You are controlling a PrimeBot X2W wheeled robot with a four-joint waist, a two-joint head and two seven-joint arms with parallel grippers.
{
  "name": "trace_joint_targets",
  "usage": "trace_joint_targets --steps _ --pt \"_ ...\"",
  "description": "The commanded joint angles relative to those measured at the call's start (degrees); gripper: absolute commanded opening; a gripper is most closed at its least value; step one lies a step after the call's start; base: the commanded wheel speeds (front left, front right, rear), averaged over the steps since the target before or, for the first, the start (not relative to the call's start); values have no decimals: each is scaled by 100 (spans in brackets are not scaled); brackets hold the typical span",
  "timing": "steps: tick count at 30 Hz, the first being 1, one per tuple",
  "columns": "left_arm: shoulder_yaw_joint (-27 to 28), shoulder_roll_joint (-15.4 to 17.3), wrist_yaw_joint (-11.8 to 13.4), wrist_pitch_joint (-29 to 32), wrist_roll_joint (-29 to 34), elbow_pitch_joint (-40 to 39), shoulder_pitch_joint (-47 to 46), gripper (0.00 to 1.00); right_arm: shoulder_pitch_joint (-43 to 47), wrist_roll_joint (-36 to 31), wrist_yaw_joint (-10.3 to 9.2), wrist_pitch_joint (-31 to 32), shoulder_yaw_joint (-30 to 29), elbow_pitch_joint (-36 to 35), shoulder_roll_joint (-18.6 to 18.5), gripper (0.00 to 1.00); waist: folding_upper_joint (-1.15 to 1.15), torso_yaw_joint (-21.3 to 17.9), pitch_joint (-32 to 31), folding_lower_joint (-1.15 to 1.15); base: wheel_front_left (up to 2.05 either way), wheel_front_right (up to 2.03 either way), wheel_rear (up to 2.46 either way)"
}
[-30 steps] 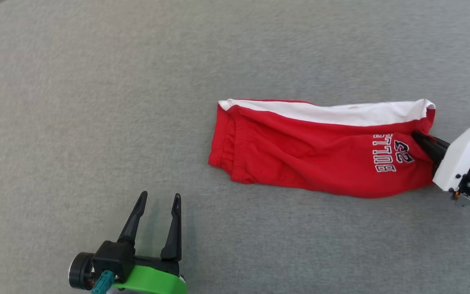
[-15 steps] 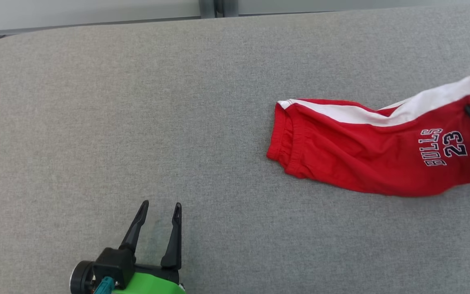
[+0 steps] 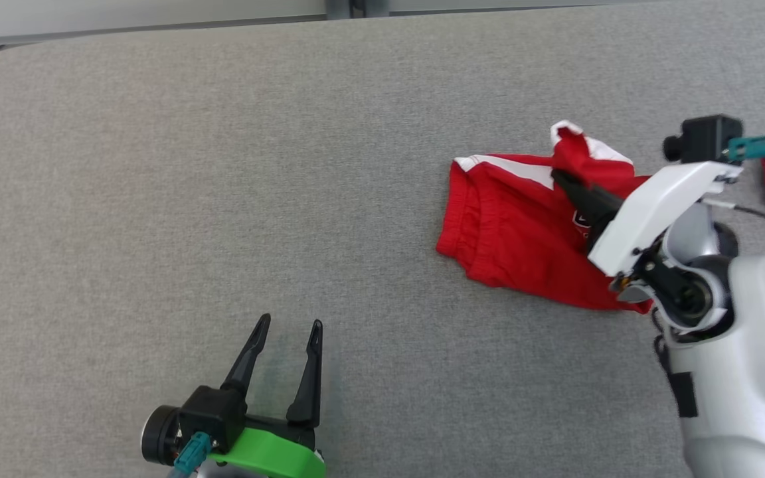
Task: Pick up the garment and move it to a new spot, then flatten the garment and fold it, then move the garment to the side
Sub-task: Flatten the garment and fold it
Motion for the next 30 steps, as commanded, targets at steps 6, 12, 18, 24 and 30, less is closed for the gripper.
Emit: trace_joint_targets --steps 6,12,18,24,30 --pt "96 13 -47 -17 23 207 -175 100 -238 473 5 -1235 502 1146 5 0 0 187 27 0 0 0 0" --pt "11 13 -43 -17 -63 311 -54 100 -531 918 5 -1946 1246 1888 -2 0 0 133 -117 0 0 0 0" --pt "-156 13 -18 -17 -166 369 -38 100 -742 801 5 -2274 1738 2445 3 0 0 97 -216 0 0 0 0" --pt "-163 12 -27 -17 -163 433 -4 100 -698 744 5 -2508 2159 2501 5 100 0 84 -315 0 0 0 0" --pt "25 12 -11 -17 -133 554 245 100 -302 86 5 -2796 2180 1782 8 100 0 -83 -722 0 0 0 0"
